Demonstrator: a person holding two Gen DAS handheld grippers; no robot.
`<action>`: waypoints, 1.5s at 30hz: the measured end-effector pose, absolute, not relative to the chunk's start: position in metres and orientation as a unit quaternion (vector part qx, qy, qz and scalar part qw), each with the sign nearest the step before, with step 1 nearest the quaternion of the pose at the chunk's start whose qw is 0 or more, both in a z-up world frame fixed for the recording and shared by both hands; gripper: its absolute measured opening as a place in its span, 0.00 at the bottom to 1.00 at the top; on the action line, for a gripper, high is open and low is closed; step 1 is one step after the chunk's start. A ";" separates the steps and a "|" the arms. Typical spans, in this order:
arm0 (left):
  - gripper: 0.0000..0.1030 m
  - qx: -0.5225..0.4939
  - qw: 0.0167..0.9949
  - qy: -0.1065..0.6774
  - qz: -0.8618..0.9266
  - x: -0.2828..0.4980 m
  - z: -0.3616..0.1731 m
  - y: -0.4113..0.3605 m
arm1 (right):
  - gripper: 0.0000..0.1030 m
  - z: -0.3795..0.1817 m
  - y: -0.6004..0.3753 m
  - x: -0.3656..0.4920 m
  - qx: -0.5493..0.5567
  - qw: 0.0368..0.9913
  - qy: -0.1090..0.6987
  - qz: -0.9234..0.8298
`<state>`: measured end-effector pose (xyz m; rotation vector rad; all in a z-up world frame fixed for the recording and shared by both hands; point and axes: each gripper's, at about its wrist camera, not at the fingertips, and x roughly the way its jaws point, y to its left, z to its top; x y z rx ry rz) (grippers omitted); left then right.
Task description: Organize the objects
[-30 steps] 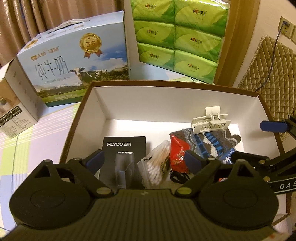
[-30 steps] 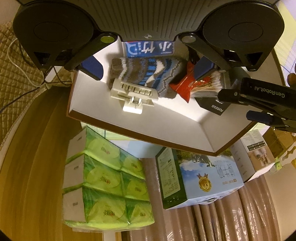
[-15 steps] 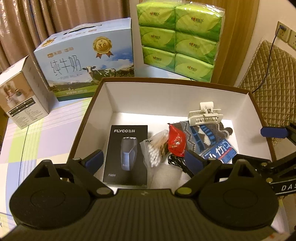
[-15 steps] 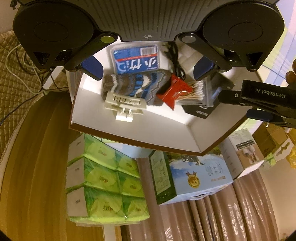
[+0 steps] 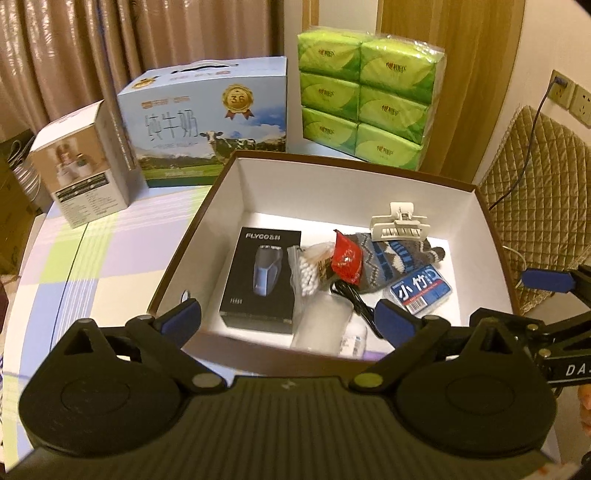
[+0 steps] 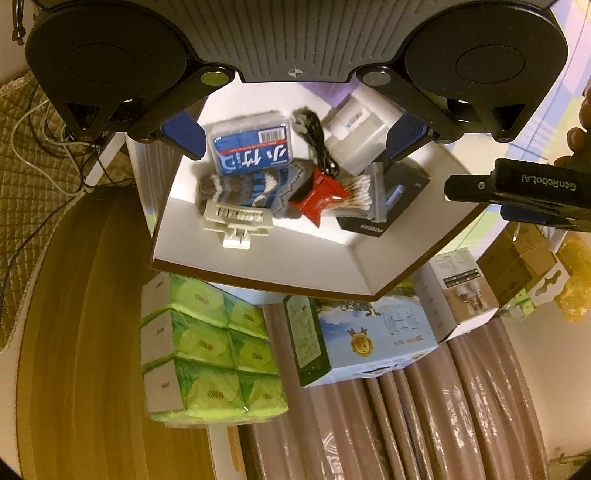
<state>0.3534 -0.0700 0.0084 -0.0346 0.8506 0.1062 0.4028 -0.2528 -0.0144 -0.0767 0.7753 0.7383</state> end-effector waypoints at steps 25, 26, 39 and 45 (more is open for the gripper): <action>0.99 -0.052 0.922 0.367 0.110 0.212 0.030 -0.084 | 0.98 -0.002 -0.287 0.313 -0.057 0.865 0.351 0.354; 0.99 -0.050 0.922 0.367 0.110 0.209 0.030 -0.085 | 0.98 -0.001 -0.287 0.309 -0.058 0.864 0.353 0.354; 0.99 -0.056 0.915 0.389 0.090 0.153 0.029 -0.066 | 0.98 -0.001 -0.279 0.246 -0.043 0.860 0.387 0.330; 0.99 -0.056 0.913 0.395 0.082 0.124 0.030 -0.053 | 0.98 0.000 -0.275 0.215 -0.039 0.862 0.394 0.318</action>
